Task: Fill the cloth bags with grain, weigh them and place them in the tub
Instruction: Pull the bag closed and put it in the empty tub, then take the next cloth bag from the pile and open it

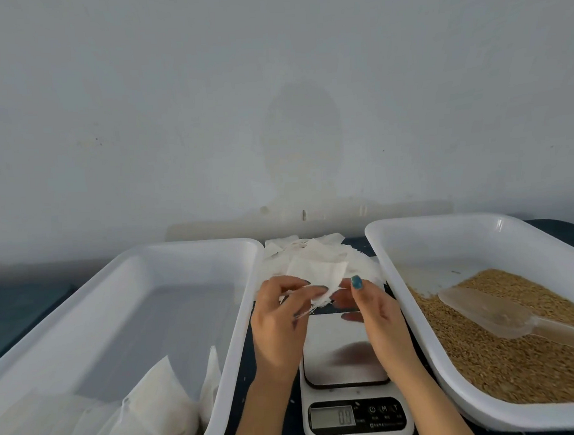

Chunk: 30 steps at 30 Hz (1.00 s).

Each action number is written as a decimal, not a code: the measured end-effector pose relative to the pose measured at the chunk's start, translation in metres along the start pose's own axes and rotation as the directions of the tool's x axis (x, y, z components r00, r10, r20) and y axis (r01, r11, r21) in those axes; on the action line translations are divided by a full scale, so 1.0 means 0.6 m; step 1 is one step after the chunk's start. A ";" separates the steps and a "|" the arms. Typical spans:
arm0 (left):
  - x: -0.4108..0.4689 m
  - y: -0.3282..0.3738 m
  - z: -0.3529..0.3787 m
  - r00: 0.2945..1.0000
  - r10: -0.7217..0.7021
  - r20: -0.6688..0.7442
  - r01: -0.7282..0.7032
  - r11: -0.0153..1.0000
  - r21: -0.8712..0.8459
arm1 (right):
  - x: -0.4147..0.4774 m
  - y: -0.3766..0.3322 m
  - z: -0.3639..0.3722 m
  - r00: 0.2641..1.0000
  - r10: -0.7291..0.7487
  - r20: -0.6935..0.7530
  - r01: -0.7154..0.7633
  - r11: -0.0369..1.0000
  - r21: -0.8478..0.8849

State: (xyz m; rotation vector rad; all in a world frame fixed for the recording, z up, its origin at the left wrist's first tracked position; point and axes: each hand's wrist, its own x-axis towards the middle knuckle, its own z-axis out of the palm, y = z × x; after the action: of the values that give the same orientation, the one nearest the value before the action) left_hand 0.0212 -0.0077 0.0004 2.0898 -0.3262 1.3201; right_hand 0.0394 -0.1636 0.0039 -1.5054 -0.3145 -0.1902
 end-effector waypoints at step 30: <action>-0.006 0.025 0.007 0.977 0.162 0.138 -0.158 0.987 -0.039 | -0.011 -0.015 0.016 0.974 -0.052 -0.218 0.081 0.989 0.124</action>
State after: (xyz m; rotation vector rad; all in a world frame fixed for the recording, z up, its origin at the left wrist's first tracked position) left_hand 0.0149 -0.0220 0.0016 2.1754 -0.5815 1.2524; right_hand 0.0298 -0.1551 0.0105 -1.3302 -0.2001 -0.3755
